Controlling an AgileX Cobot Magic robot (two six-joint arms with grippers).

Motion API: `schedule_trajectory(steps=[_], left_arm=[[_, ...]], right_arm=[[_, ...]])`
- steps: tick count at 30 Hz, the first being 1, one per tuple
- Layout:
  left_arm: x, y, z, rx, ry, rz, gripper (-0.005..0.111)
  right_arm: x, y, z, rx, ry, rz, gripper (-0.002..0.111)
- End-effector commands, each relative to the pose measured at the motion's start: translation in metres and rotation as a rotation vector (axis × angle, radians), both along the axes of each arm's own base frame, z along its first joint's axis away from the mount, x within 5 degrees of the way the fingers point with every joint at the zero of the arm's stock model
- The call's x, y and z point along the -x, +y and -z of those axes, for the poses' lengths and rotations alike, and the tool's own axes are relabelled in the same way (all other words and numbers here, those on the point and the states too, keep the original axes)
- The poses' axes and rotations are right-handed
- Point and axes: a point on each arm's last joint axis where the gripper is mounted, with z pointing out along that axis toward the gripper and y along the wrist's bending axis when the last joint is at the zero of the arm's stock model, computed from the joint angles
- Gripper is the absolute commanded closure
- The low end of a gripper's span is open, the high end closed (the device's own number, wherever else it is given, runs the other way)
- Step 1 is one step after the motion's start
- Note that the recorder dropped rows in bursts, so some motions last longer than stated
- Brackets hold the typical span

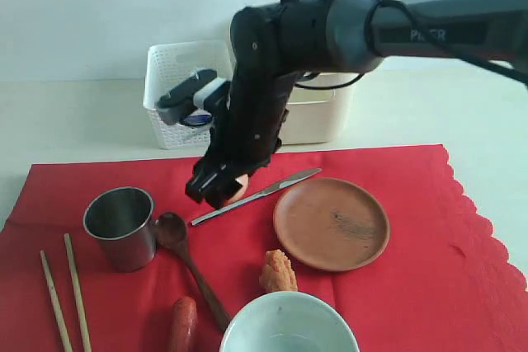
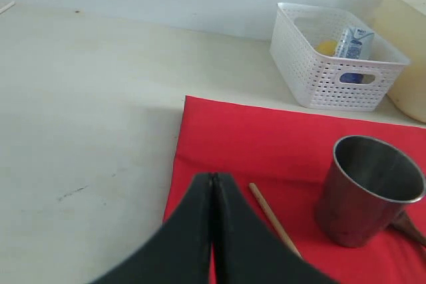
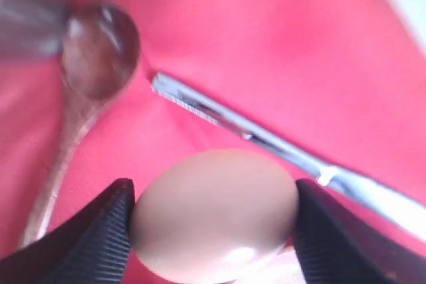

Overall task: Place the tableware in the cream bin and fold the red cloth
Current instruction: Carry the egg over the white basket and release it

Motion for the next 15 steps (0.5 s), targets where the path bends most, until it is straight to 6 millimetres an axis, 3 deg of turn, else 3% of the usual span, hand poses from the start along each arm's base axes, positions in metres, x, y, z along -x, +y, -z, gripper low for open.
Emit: schedule_trajectory(steps=[1,8,15], left_arm=[[0.0,0.0,0.0,0.011,-0.008,0.0,0.107],[0.0,0.0,0.0,0.011,-0.008,0.0,0.107],[0.0,0.0,0.0,0.011,-0.008,0.0,0.107]], right_arm=[[-0.003,0.005,-0.04,-0.095,-0.084,-0.022,0.108],[-0.02,0.025,-0.07,-0.27,-0.203,0.006,0.108],[-0.046,0.048,-0.067,-0.457,-0.309,0.086,0.108]])
